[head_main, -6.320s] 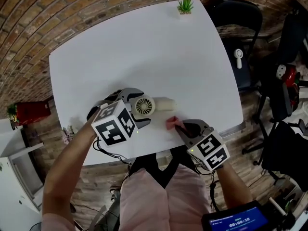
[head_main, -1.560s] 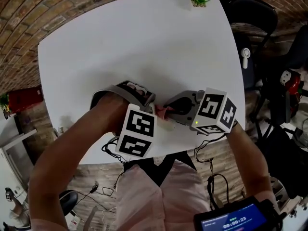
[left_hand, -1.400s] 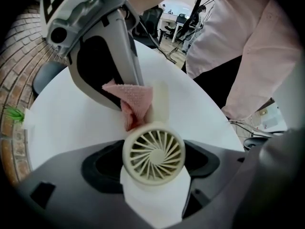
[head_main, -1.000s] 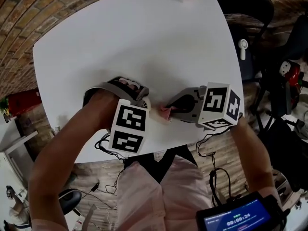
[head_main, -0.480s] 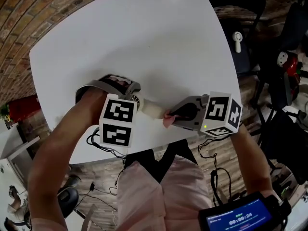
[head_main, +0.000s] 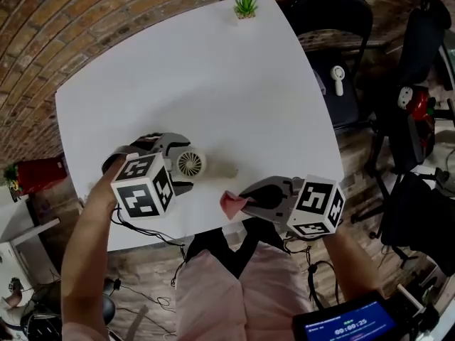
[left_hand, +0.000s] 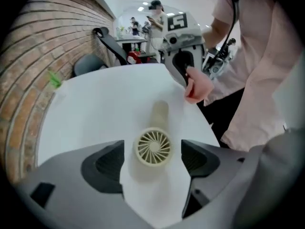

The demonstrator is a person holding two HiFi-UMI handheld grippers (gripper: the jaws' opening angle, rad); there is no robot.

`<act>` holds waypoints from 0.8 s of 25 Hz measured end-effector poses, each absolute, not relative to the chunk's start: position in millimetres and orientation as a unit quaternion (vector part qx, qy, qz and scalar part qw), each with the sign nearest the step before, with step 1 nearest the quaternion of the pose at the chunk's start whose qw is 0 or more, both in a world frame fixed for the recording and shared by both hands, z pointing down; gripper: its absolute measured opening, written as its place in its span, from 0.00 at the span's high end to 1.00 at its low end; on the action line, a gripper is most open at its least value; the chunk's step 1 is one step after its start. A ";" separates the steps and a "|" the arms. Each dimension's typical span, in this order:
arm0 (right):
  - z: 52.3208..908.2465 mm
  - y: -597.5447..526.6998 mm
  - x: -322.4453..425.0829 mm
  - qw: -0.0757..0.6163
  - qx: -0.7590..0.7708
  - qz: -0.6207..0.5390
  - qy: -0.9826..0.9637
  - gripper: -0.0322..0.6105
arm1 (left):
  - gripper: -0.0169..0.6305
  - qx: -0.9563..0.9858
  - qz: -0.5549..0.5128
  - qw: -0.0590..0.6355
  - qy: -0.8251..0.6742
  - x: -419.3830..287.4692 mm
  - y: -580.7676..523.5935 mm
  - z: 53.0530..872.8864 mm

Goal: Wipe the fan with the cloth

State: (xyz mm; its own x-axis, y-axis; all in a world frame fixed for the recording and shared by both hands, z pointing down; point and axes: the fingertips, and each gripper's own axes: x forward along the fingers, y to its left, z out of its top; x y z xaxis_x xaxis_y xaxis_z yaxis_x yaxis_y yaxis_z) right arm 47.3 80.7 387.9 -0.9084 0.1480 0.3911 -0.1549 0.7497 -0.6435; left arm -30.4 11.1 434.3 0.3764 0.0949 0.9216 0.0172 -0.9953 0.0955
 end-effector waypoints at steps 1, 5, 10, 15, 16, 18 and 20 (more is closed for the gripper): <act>377.1 75.6 49.6 0.199 0.017 0.350 -0.915 0.89 | 0.39 0.843 0.535 0.051 -0.001 -33.5 7.5 418.7; 321.0 30.5 59.1 0.129 0.110 0.309 -0.936 0.89 | 0.40 0.910 0.358 0.109 -0.176 -32.8 -13.5 328.4; 225.1 -29.2 62.3 0.049 0.241 0.197 -0.949 0.89 | 0.96 0.871 0.145 -0.012 -0.470 -45.4 -44.0 190.3; 146.2 -55.4 54.9 0.017 0.320 0.063 -0.945 0.89 | 0.96 0.764 0.015 -0.072 -0.641 -63.8 -31.7 100.6; 137.3 -56.9 53.8 0.015 0.331 0.047 -0.943 0.89 | 0.96 0.751 0.003 -0.080 -0.656 -66.2 -28.6 90.2; 127.3 -57.1 51.6 0.016 0.346 0.023 -0.938 0.89 | 0.96 0.734 -0.003 -0.078 -0.674 -70.8 -24.7 81.3; 124.3 -54.9 49.0 0.021 0.352 0.006 -0.936 0.89 | 0.96 0.729 -0.008 -0.069 -0.681 -74.7 -22.3 78.9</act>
State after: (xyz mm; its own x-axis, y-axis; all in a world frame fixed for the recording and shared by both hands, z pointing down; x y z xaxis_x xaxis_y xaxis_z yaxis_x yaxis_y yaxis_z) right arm 49.0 -54.9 124.3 -0.7511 -0.6588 0.0425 -0.6593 0.7519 0.0040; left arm -74.7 -22.3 78.9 0.0731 -0.9917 -0.1057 -0.9939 -0.0637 -0.0897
